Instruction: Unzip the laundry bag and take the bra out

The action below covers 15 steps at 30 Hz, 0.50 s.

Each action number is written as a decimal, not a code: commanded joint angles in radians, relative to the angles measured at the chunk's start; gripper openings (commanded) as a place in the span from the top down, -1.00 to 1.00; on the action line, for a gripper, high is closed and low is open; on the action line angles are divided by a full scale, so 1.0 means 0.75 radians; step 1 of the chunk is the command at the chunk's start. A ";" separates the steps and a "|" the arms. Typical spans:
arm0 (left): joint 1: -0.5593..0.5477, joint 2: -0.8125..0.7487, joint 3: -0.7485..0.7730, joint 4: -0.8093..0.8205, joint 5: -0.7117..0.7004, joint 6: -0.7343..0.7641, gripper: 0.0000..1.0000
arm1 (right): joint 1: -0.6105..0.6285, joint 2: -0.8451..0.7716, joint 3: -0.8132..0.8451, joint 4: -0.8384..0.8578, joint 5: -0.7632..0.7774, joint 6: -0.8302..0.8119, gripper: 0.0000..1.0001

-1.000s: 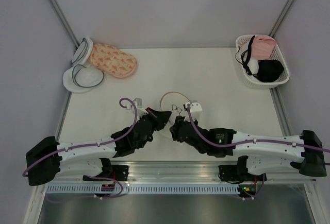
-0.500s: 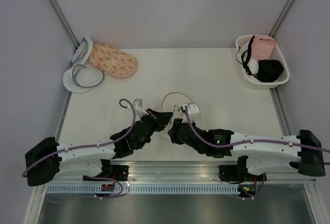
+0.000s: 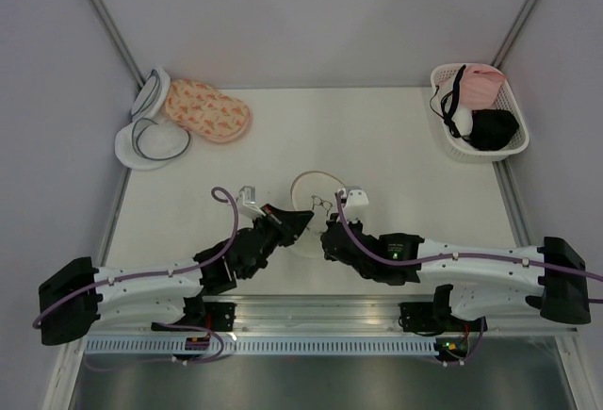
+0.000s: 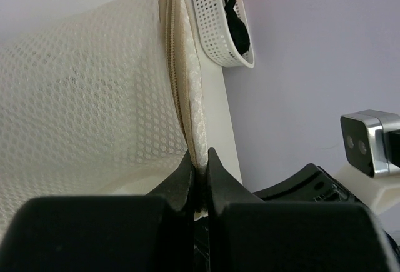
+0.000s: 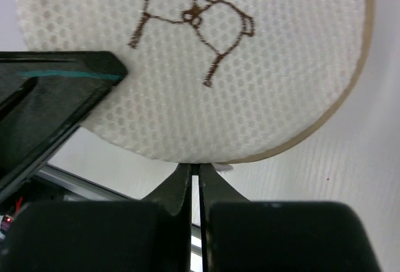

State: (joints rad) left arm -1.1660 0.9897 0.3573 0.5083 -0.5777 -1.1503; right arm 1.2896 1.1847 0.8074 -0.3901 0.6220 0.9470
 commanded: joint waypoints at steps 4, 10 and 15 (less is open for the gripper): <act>-0.018 -0.215 -0.030 -0.203 -0.013 0.092 0.96 | -0.024 -0.103 0.001 -0.297 0.162 0.073 0.99; -0.018 -0.432 -0.071 -0.446 0.083 0.210 0.95 | -0.024 -0.213 -0.027 -0.565 0.283 0.151 0.99; -0.012 -0.479 -0.016 -0.526 0.316 0.419 0.95 | -0.036 -0.248 -0.021 -0.684 0.375 0.163 0.99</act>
State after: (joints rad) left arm -1.1759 0.6441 0.3096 0.1879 -0.4511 -1.0096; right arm 1.2816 1.0183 0.7929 -0.7269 0.7612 1.0523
